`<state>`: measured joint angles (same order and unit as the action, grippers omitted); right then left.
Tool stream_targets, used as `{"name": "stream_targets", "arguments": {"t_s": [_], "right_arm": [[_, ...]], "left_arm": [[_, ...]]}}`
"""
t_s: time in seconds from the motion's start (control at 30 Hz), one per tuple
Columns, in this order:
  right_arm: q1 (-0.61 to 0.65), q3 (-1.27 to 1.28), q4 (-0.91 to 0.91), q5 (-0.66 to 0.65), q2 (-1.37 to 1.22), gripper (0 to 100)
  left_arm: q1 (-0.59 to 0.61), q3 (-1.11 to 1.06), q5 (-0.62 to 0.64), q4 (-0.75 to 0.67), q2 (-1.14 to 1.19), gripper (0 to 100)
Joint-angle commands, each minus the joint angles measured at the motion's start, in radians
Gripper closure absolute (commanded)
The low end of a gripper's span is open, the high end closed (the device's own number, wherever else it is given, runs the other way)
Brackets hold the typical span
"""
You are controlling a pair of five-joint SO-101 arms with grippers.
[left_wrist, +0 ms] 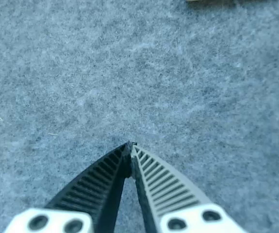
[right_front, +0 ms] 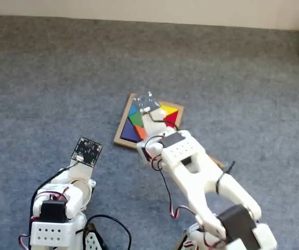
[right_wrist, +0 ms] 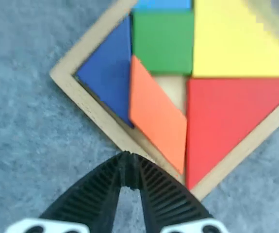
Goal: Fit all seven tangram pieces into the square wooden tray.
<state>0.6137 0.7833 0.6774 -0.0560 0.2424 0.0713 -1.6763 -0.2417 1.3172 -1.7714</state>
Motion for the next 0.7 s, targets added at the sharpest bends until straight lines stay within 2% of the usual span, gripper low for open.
{"name": "stream_targets", "arguments": {"t_s": [0.0, 0.17, 0.3, 0.37, 0.5, 0.67], "right_arm": [[-0.022, -0.045, -0.015, -0.009, 0.113, 99.1], [-0.024, -0.033, -0.209, -0.009, 0.073, 99.1], [-0.024, -0.028, -0.277, -0.009, -0.053, 99.1], [-0.024, -0.028, -0.282, -0.029, -0.125, 99.1], [-0.024, -0.028, -0.280, -0.149, -0.209, 99.1], [-0.047, -0.030, -0.189, -0.164, -0.211, 99.1]], "left_arm": [[0.008, -0.019, -0.012, 0.005, -0.050, 99], [0.008, -0.019, -0.012, 0.005, -0.050, 99], [0.008, -0.019, -0.012, 0.005, -0.050, 99], [0.008, -0.019, -0.012, 0.005, -0.050, 99], [0.008, -0.019, -0.012, 0.005, -0.050, 99], [0.008, -0.019, -0.012, 0.005, -0.050, 99]]}}
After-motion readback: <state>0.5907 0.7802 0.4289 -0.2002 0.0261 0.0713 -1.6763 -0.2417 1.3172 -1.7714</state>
